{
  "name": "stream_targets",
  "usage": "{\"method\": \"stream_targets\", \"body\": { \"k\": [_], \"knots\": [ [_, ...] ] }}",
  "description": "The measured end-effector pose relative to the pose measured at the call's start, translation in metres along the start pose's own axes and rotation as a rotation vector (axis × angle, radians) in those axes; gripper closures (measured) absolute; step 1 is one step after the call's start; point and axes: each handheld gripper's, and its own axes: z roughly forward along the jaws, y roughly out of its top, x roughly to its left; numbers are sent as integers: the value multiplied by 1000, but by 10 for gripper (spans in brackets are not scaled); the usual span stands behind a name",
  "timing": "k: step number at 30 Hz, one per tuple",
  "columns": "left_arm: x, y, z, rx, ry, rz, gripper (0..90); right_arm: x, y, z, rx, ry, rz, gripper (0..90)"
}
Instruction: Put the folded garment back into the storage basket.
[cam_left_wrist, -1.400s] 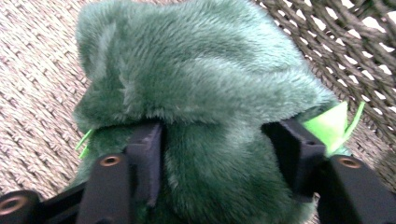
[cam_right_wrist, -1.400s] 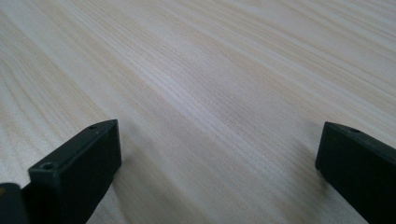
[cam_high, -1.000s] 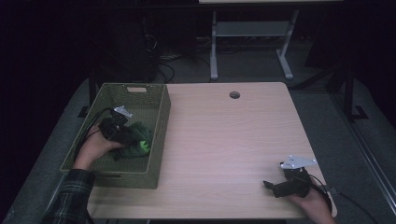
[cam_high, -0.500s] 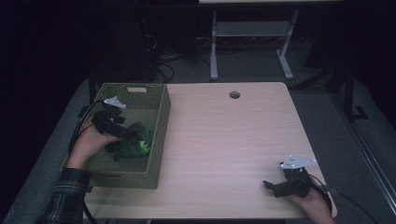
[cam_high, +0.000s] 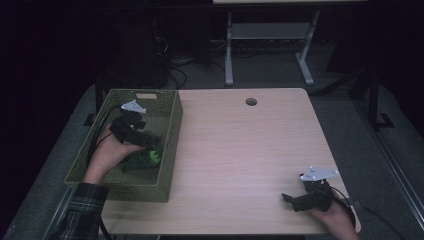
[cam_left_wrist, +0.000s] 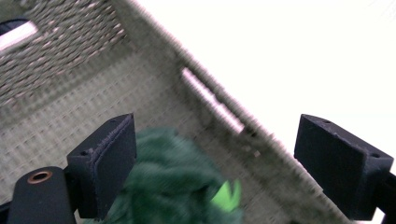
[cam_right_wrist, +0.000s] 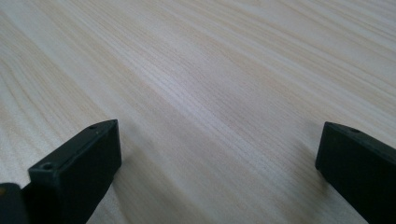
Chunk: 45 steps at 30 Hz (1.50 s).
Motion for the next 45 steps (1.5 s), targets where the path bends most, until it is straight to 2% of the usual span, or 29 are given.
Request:
{"method": "stream_targets", "body": {
  "k": [10,23,28,35,41,45],
  "knots": [
    [-39,17,16,-45,-47,26,127,0,0,0,-1,-1,-3,0],
    [-91,26,43,-87,-111,57,128,0,0,0,-2,-2,-3,0],
    [-110,24,58,-100,-127,82,132,0,0,0,-2,-1,-3,0],
    [-137,17,81,-82,-150,106,132,0,0,0,-2,-1,-3,0],
    [-155,8,100,-77,-153,137,127,0,0,0,-2,-2,-3,0],
    [-162,-1,111,-76,-152,149,127,0,0,0,-2,-1,-3,0]
  ]
}}
